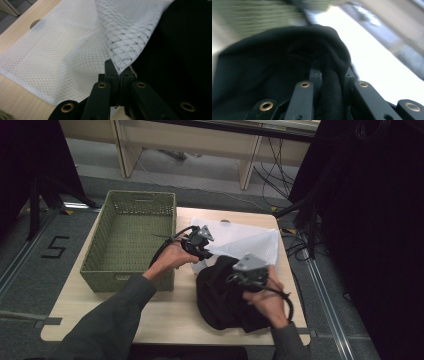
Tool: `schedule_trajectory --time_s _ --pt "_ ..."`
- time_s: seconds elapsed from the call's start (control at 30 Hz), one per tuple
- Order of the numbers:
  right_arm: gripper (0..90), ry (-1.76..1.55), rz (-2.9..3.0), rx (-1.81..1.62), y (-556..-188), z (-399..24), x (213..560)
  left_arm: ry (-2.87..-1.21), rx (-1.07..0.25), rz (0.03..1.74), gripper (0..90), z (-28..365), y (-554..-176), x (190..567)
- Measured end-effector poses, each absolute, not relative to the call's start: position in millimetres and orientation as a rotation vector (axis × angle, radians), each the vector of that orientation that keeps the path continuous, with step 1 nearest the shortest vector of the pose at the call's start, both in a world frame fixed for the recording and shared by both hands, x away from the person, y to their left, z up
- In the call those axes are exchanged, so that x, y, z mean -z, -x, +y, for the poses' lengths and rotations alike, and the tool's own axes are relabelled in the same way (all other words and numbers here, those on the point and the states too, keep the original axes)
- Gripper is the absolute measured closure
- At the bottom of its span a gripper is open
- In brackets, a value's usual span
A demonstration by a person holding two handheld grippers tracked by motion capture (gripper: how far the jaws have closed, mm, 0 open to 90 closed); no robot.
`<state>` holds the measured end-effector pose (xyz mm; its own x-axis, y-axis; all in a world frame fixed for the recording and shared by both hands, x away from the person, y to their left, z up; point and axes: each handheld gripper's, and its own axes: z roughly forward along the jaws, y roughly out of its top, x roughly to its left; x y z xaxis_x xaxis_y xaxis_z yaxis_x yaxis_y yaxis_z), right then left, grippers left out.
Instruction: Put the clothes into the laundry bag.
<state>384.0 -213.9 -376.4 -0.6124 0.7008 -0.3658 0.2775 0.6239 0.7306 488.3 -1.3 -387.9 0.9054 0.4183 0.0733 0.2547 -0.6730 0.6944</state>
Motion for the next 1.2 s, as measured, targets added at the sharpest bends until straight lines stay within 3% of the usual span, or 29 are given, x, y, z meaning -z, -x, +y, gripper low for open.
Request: schedule_trajectory --time_s 0.1,0.23,0.37,0.47,0.6,0.8,0.93,0.97,1.07,1.2 --pt "78.0 -0.842 2.173 -0.704 -400 -238 394 -2.335 -0.286 0.480 87.9 -4 -486 387" --pt "77.8 -0.833 2.306 -0.631 -409 -229 446 -2.336 -0.302 0.501 87.7 -7 -486 388" --pt "77.5 -0.800 2.336 -0.810 -395 -217 418 -2.281 -0.310 0.574 87.7 -11 -492 390" --pt "77.5 -0.744 2.386 -0.850 -390 -202 416 -2.283 -0.293 0.547 88.0 -15 -487 388" --pt "77.7 -0.796 2.352 -0.697 -418 -194 442 -2.331 -0.297 0.426 88.1 -22 -465 380" --pt "77.4 -1.035 2.089 -0.708 -455 -231 434 -2.351 -0.292 0.387 88.0 -25 -460 379" --pt "68.2 -1.115 2.194 -0.669 -455 -233 454 -2.359 -0.302 0.411 87.7 -27 -467 386" --pt "62.1 -1.127 2.183 -0.704 -454 -234 451 -2.340 -0.297 0.437 87.6 -28 -469 389" --pt "48.8 -1.132 2.164 -0.839 -443 -240 427 -2.341 -0.300 0.445 87.5 -24 -474 390" --pt "42.4 -1.122 2.190 -1.036 -406 -246 400 -2.324 -0.296 0.484 87.5 -22 -480 390"
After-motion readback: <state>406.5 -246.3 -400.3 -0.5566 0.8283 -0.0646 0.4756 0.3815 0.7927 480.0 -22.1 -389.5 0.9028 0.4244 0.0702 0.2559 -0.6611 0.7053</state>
